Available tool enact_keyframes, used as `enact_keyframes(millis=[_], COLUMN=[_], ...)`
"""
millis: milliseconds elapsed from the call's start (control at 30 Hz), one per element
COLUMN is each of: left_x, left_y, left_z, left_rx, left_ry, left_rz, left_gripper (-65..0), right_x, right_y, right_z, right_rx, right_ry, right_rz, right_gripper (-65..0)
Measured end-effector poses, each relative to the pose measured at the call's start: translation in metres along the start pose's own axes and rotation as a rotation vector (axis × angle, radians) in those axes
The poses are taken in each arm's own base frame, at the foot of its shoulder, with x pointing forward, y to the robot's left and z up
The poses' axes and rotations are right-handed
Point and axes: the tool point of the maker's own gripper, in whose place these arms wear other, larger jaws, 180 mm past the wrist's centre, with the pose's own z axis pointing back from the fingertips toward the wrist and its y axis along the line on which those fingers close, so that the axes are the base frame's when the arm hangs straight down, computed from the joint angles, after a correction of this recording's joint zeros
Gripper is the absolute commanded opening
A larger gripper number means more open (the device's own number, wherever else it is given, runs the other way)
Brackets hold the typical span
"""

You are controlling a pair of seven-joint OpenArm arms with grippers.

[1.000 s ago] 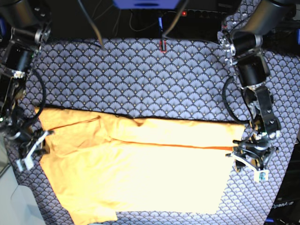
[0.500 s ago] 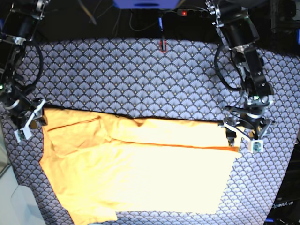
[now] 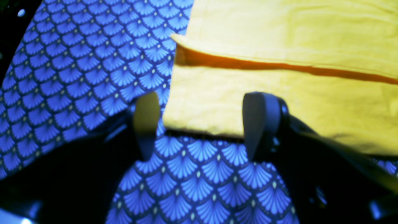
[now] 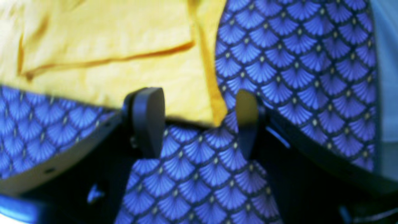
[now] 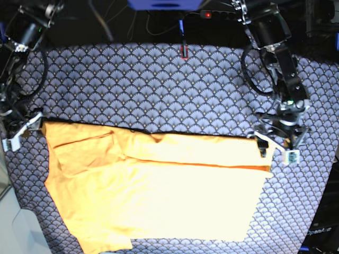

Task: Fold the T-shirt properly
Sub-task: 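Raise both grippers and move them back toward the fold line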

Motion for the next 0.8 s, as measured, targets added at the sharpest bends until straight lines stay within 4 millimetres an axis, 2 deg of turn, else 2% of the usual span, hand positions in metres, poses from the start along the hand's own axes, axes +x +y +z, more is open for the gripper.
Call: enact_keyframes(millis=[100, 200, 333, 500, 800], left_x=[-0.003, -0.005, -0.004, -0.005, -0.005], left_y=[0.009, 0.007, 0.006, 0.006, 0.006], left_z=[0.003, 0.003, 0.003, 0.003, 0.004], left_rx=[0.028, 0.019, 0.015, 0.017, 0.017], left_ry=[0.003, 0.012, 0.011, 0.013, 0.014], left_rz=[0.009, 0.008, 0.002, 0.002, 0.001], left_gripper=[-23.5, -23.5, -23.5, -23.5, -23.5], right_x=[-0.019, -0.034, -0.031, -0.041, -0.044], right_y=[-0.014, -0.013, -0.018, -0.013, -0.012], right_z=[-0.005, -0.014, -0.022, -0.029, -0.030], right_rx=[-0.017, 0.005, 0.018, 0.036, 0.040], right_ry=[0.042, 0.079, 0.074, 0.104, 0.118], right_rz=[-0.072, -0.127, -0.175, -0.205, -0.210], right_gripper=[-28.1, -28.1, -28.1, -28.1, -28.4])
